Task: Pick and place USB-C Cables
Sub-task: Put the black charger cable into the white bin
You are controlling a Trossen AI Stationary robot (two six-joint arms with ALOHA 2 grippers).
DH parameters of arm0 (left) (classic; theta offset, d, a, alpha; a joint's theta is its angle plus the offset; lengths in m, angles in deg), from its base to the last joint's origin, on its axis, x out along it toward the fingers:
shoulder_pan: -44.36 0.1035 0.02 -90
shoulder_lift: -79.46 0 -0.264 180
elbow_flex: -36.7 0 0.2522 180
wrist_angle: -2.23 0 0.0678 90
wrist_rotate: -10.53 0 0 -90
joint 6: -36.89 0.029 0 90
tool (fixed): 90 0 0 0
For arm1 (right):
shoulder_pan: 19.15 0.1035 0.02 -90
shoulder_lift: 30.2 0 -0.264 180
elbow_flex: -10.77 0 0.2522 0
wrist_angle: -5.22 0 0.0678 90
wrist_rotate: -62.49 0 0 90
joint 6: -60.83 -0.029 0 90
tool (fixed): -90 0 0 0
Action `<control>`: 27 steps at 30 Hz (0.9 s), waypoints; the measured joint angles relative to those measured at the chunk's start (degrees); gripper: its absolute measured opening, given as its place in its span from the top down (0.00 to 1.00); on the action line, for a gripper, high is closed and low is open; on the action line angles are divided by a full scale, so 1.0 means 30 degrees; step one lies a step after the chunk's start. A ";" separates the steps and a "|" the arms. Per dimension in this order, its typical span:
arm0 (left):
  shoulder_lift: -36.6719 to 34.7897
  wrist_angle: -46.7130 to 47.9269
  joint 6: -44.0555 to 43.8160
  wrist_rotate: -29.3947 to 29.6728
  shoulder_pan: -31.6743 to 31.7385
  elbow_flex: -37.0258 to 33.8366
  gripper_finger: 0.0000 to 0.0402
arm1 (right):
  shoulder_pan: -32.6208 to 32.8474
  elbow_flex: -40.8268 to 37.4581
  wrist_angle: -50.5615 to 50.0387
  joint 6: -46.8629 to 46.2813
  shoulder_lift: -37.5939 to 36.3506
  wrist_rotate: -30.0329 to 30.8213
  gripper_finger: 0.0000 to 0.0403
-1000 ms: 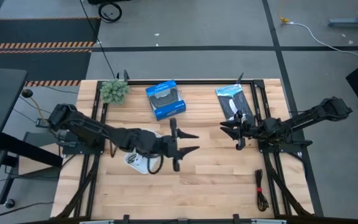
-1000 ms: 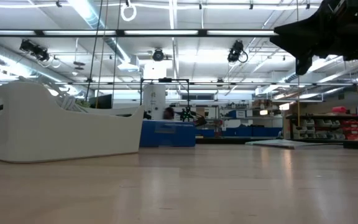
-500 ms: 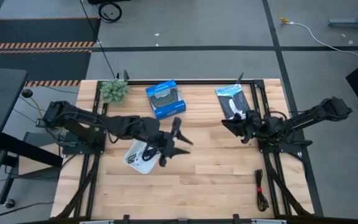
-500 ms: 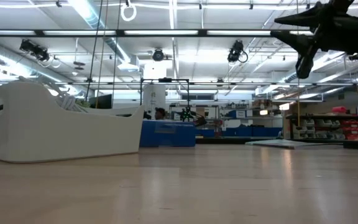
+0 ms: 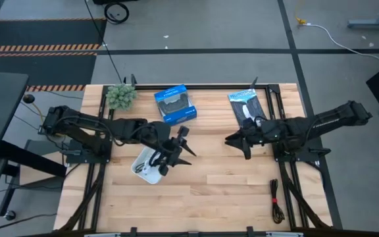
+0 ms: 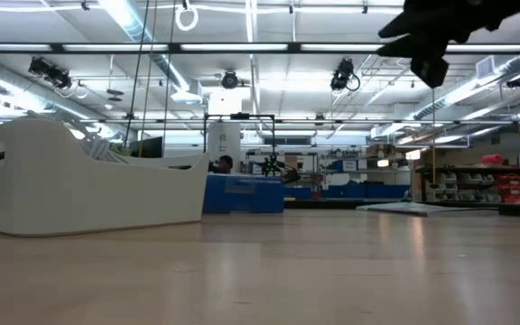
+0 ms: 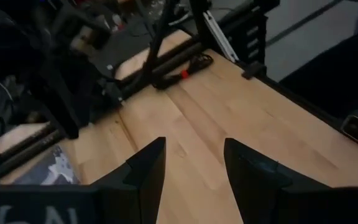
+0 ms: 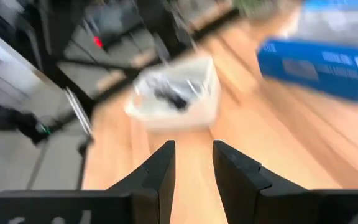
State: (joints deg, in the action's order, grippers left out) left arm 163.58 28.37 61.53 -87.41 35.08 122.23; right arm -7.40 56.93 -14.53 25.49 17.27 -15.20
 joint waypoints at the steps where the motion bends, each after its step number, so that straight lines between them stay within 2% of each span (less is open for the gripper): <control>1: 0.0000 0.0247 -0.0011 -0.0007 0.0004 0.0000 0.57 | 0.0093 0.0678 -0.1278 -0.0356 0.0295 0.0000 0.72; 5: 0.0067 0.1355 -0.0420 0.0006 0.0036 0.0000 0.57 | 0.0684 0.2690 -0.5068 -0.2530 0.1674 -0.0198 0.72; 12: 0.0073 0.2423 -0.1520 0.0041 -0.0328 -0.0007 0.57 | 0.1915 0.5222 -0.9603 -0.6308 0.4551 -0.2617 0.72; 18: -0.0701 0.3645 -0.2015 0.0685 -0.0896 -0.0041 0.57 | 0.3311 0.7034 -1.2383 -0.9144 0.7050 -0.5970 0.72; 27: -0.2389 0.1797 -0.2472 0.2162 -0.0833 -0.2099 0.57 | 0.5207 0.7346 -1.4995 -1.2693 1.0348 -1.2799 0.72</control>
State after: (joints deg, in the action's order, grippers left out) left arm 156.41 33.76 54.11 -80.92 32.58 115.93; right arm 8.22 78.97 -59.52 -12.59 48.31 -53.60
